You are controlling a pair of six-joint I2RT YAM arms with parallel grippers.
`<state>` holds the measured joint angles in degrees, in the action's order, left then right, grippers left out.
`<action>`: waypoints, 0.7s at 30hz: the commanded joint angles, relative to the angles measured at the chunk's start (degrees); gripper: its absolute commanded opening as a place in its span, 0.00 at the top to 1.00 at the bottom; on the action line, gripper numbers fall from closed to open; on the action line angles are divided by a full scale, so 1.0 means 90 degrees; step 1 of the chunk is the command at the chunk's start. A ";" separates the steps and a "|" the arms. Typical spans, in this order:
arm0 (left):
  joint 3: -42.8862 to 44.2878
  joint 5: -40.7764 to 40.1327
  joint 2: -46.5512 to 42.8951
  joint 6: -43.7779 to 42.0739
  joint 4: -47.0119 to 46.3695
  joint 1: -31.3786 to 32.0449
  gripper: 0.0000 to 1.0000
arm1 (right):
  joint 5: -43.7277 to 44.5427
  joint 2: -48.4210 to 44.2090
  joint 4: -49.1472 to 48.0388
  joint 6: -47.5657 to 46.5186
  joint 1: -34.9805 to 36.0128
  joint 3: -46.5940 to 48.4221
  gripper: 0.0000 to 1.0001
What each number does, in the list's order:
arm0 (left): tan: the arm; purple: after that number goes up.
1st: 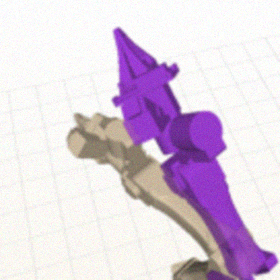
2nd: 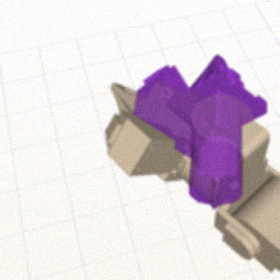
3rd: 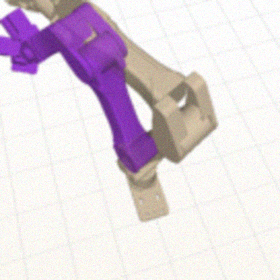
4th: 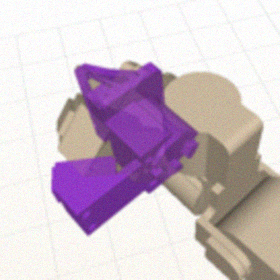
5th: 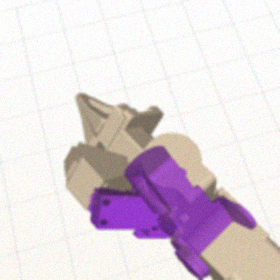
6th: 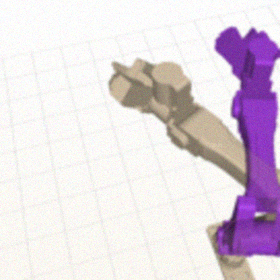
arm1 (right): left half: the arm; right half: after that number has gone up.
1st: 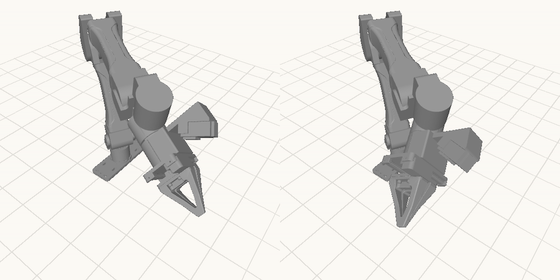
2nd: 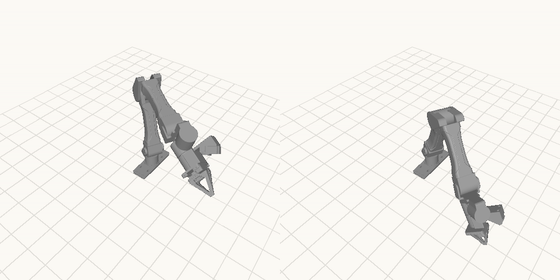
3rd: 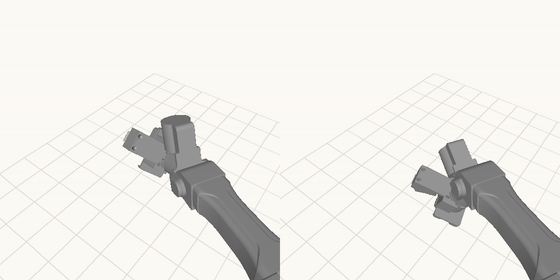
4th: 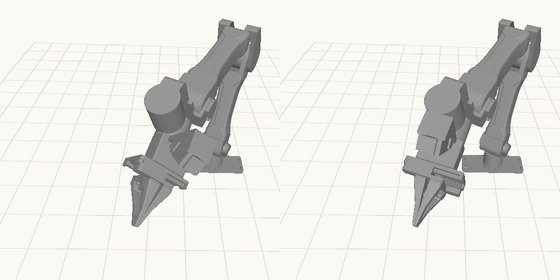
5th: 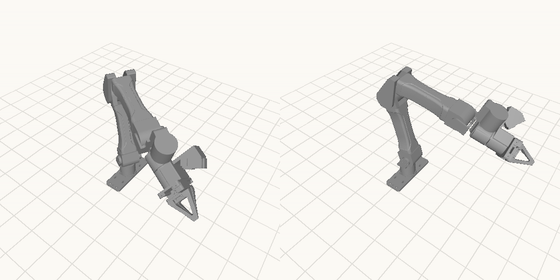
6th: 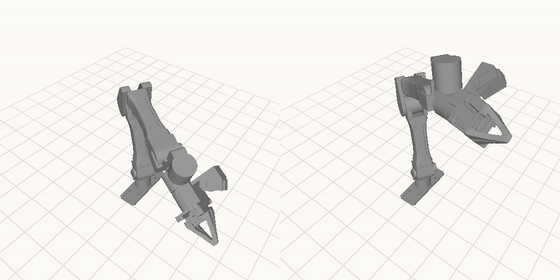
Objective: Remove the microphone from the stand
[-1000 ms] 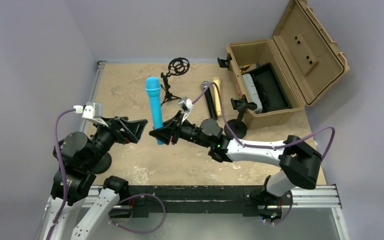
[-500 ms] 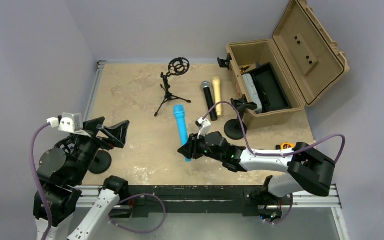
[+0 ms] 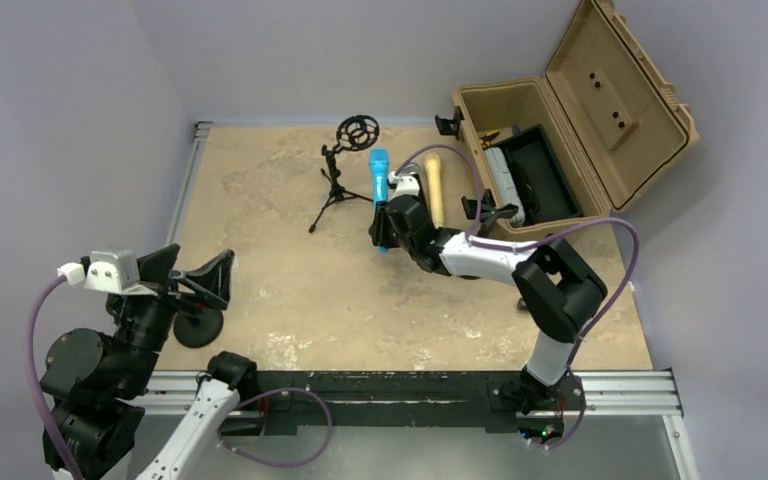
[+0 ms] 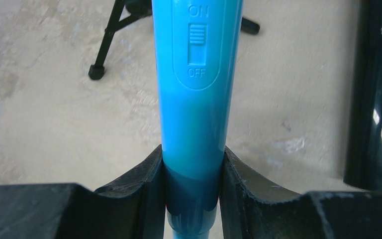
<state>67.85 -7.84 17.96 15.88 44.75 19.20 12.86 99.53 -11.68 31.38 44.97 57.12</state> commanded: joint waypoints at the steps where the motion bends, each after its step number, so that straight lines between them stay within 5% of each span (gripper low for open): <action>1: 0.0252 -0.0301 -0.0146 -0.0225 0.0268 -0.0007 0.01 | 0.0762 0.0374 0.0528 -0.0570 -0.0047 0.0749 0.99; 8: 0.0081 -0.0300 -0.0218 -0.0183 0.0203 -0.0006 0.01 | 0.1578 0.0937 0.1013 -0.0464 -0.0039 0.1245 0.99; 16: -0.0013 -0.0290 -0.0212 -0.0253 0.0118 -0.0005 0.01 | 0.2644 0.1657 0.1522 -0.0665 -0.0046 0.1870 0.87; 21: 0.0189 -0.1402 -0.0163 -0.0564 0.0367 -0.0005 0.01 | 0.2803 0.2084 0.1568 -0.0790 -0.0067 0.2174 0.78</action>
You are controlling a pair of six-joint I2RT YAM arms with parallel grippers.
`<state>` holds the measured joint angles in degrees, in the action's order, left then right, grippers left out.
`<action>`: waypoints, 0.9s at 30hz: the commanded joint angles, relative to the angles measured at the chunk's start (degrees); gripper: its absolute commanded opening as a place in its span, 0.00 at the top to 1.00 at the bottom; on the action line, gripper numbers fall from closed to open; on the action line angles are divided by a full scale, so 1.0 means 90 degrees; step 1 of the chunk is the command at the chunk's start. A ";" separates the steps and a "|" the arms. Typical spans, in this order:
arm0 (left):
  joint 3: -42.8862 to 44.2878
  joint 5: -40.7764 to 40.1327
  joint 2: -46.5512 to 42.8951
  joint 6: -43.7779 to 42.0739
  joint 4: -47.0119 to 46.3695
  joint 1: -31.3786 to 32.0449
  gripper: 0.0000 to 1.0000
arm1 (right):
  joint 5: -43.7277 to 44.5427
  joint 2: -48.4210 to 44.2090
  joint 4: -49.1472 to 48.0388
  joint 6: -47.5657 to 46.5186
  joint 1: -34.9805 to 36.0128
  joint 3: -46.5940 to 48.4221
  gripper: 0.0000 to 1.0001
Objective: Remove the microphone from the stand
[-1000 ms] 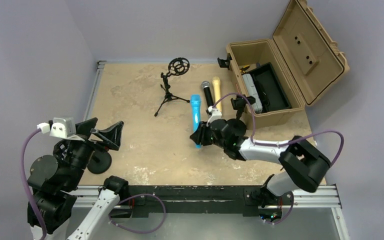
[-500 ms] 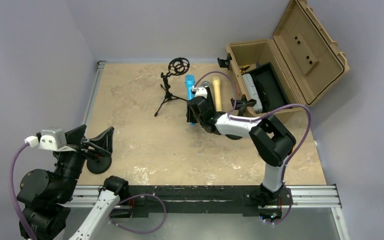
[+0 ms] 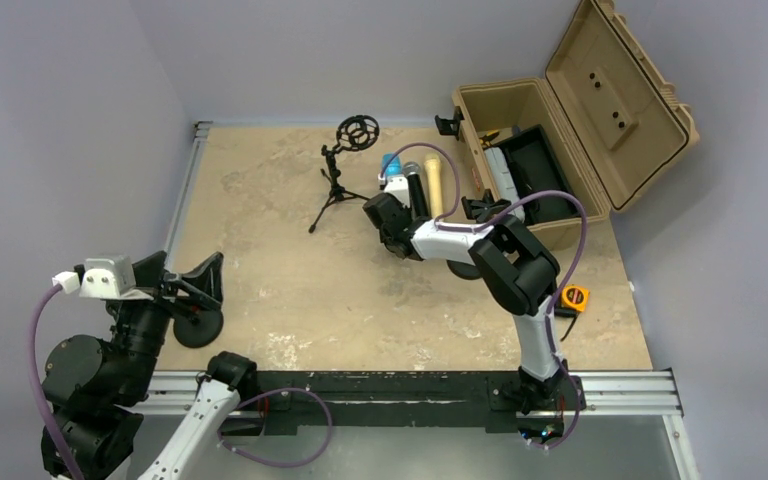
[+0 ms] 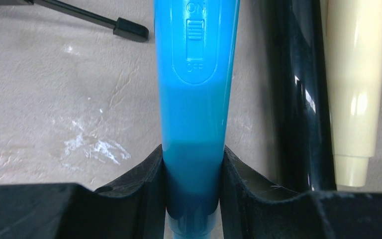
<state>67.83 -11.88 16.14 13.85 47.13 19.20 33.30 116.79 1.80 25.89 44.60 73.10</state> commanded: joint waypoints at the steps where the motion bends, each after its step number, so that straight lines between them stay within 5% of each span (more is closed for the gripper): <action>1: 0.0247 -0.1332 0.0060 -0.0346 0.0190 -0.0007 0.01 | 0.0545 0.0220 0.0073 -0.0203 -0.0024 0.0440 0.76; 5: 0.0426 -0.2343 0.0174 -0.0417 0.0521 -0.0010 0.02 | 0.0594 0.0284 0.0002 -0.0276 -0.0034 0.0461 0.62; 13: 0.0766 -0.2604 0.0049 -0.0717 0.0830 -0.0005 0.10 | 0.0726 0.0112 -0.0034 -0.0345 -0.0092 0.0435 0.34; 22: 0.1287 -0.2426 0.0351 0.0222 0.2020 -0.0006 0.35 | -0.0206 -0.1221 -0.0448 -0.0785 0.0296 0.0336 0.27; 27: 0.1261 -0.2316 0.0573 0.0521 0.2506 -0.0012 0.38 | -0.0389 -0.1687 -0.0601 -0.0856 0.0663 0.0357 0.26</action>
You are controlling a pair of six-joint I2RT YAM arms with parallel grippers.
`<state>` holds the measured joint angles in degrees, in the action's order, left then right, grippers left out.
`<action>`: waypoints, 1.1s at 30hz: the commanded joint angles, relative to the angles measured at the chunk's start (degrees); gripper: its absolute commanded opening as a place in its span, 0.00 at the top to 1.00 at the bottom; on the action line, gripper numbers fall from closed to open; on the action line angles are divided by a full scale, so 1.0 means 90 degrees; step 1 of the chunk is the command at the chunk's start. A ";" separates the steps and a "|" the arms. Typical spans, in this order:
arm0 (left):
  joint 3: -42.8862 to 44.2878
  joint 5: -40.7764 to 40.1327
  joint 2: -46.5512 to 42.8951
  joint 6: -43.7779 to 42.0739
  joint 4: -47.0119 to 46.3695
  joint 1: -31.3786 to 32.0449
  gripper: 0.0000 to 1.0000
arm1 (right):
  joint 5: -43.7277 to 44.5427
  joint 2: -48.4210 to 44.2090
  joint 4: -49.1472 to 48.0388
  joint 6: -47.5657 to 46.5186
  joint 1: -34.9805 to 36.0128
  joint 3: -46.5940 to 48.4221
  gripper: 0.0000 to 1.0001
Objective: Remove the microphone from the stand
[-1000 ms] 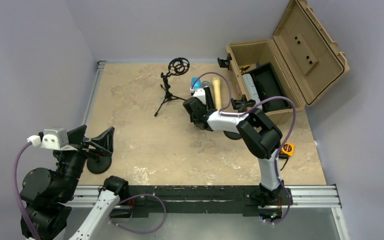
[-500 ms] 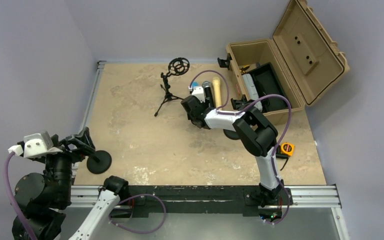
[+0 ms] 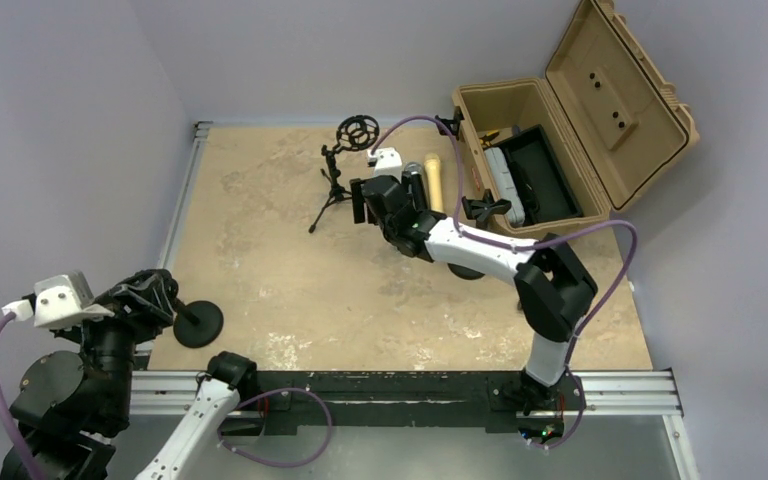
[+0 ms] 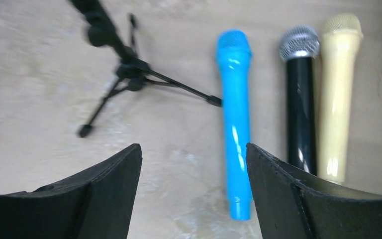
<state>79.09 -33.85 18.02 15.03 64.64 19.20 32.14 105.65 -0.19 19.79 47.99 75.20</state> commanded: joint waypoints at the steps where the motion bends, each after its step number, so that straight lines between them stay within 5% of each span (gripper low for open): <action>1: -0.0043 0.0098 0.0391 0.0391 0.0564 -0.0005 0.38 | -0.0261 -0.0503 -0.0397 -0.0170 0.0357 0.0124 0.26; 12: -0.0584 -0.0297 0.0774 0.0831 0.0530 -0.0011 0.41 | -0.0344 -0.0912 -0.0413 0.0126 0.0546 -0.0194 0.26; 29: -0.0604 0.0639 0.0768 0.0618 -0.0025 -0.0005 0.98 | -0.0319 -0.1208 -0.0650 0.0079 0.0593 -0.0425 0.26; 33: -0.0583 0.1327 0.0831 0.0518 -0.0628 -0.0006 1.00 | -0.0365 -0.1570 -0.0865 0.0001 0.0649 -0.0633 0.26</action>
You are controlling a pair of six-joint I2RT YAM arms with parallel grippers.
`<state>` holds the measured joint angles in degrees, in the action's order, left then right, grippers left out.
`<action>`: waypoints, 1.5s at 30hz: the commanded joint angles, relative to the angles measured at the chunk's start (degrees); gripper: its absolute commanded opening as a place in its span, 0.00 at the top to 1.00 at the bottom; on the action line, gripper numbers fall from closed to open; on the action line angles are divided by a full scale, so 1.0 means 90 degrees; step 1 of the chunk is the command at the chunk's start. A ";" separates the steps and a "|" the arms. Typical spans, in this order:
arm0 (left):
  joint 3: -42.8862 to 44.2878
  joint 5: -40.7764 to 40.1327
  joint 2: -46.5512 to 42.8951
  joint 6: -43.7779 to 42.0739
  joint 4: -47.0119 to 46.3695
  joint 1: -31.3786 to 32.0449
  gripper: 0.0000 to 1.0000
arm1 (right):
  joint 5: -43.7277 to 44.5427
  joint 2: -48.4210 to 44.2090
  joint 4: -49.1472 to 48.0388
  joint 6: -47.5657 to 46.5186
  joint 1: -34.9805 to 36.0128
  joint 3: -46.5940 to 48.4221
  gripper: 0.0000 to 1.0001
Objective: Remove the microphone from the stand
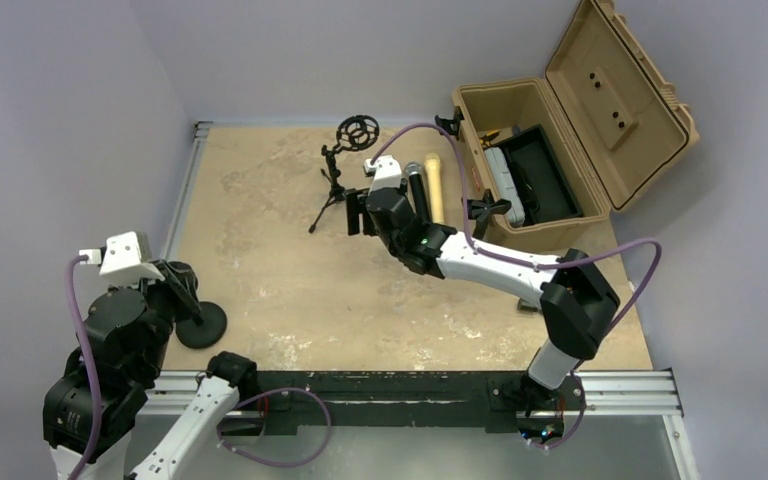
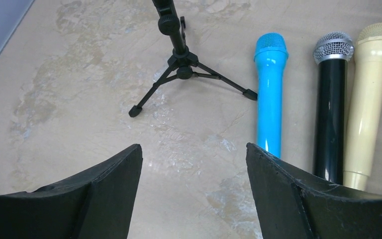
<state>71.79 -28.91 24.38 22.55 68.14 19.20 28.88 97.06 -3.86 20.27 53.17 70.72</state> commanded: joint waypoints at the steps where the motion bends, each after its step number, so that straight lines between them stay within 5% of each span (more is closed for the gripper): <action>1: 0.0229 0.0961 0.0161 -0.0339 -0.1162 -0.0005 1.00 | -0.0020 -0.0721 -0.0519 -0.0077 0.0078 -0.0193 0.26; 7: 0.0187 0.2616 0.0391 -0.0449 -0.2217 -0.0005 1.00 | -0.0338 -0.1372 -0.0895 -0.0161 0.0099 -0.0581 0.25; 11: -0.0156 0.4507 0.0511 -0.0705 -0.3067 -0.0008 1.00 | -0.0682 -0.1621 -0.1180 -0.0207 0.0098 -0.0808 0.23; 17: -0.0708 0.7084 0.0842 -0.1532 -0.3793 -0.0010 1.00 | -0.2264 -0.2058 -0.2184 -0.0557 0.0098 -0.1304 0.22; 30: -0.1853 0.7691 0.0247 -0.2045 -0.4061 0.0063 1.00 | -0.5737 -0.2482 -0.3973 -0.1133 0.0098 -0.2108 0.19; 38: -0.1901 0.7172 0.0071 -0.1967 -0.3908 0.0074 1.00 | -0.5633 -0.2394 -0.4164 -0.1174 0.0089 -0.2354 0.20; 41: -0.1830 0.6784 0.0048 -0.1917 -0.3818 0.0074 0.86 | -0.5560 -0.2275 -0.4092 -0.1206 0.0092 -0.2334 0.23; 45: -0.1609 0.6444 0.0104 -0.1771 -0.3644 0.0074 0.40 | -0.5186 -0.2049 -0.3841 -0.1370 0.0095 -0.2251 0.27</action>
<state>54.54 33.67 25.36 6.20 37.26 19.64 -20.32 76.95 -38.00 10.17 53.95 49.50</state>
